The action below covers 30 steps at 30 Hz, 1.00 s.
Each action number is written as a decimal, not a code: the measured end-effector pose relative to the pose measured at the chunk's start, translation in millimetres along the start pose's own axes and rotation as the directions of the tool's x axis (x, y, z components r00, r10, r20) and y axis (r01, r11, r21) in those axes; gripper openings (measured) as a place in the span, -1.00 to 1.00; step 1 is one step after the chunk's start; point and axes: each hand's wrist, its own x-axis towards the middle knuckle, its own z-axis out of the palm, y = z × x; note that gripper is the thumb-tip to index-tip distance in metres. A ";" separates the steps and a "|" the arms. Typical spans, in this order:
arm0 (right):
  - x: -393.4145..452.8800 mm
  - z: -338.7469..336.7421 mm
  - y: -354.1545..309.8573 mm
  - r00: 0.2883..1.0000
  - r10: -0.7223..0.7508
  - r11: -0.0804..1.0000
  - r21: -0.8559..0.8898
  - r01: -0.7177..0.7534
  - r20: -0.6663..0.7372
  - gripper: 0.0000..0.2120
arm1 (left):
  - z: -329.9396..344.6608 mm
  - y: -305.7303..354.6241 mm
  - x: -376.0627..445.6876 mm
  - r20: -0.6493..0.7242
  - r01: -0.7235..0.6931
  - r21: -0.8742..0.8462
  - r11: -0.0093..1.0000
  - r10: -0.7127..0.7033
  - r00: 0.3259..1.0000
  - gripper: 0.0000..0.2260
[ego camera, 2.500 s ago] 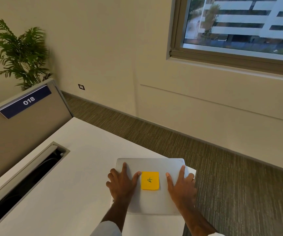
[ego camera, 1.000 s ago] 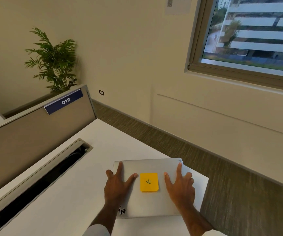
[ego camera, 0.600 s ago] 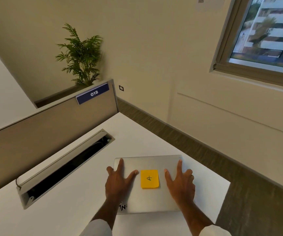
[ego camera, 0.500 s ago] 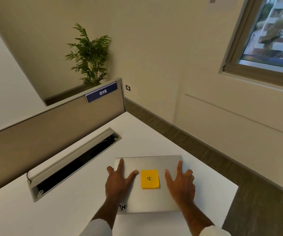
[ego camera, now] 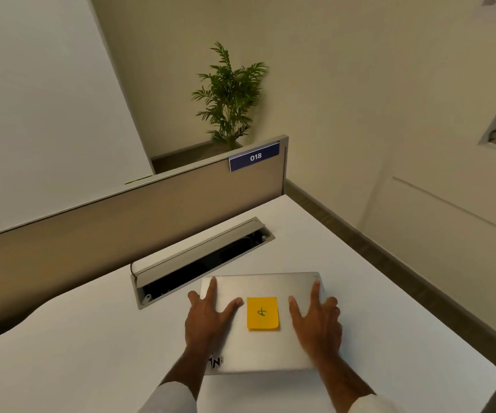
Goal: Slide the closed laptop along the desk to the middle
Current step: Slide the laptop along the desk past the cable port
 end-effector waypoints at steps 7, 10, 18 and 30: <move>-15.9 14.9 -57.1 0.997 -0.072 0.997 0.013 0.071 0.041 -0.13 | -34.6 -52.5 -0.5 -0.053 0.084 -0.020 0.996 -0.085 0.995 -0.05; -26.8 23.0 -79.5 0.993 -0.101 0.995 0.018 0.100 0.054 -0.14 | -50.5 -73.8 -3.9 -0.068 0.120 -0.025 0.992 -0.122 0.990 -0.05; -57.8 47.7 -136.1 0.983 -0.161 0.987 0.029 0.159 0.085 -0.14 | -85.6 -134.8 -10.6 -0.101 0.194 -0.029 0.981 -0.196 0.975 -0.05; -110.3 83.3 -179.3 0.970 -0.208 0.978 0.039 0.205 0.129 -0.12 | -102.8 -214.4 -29.9 -0.089 0.258 -0.014 0.966 -0.258 0.962 -0.07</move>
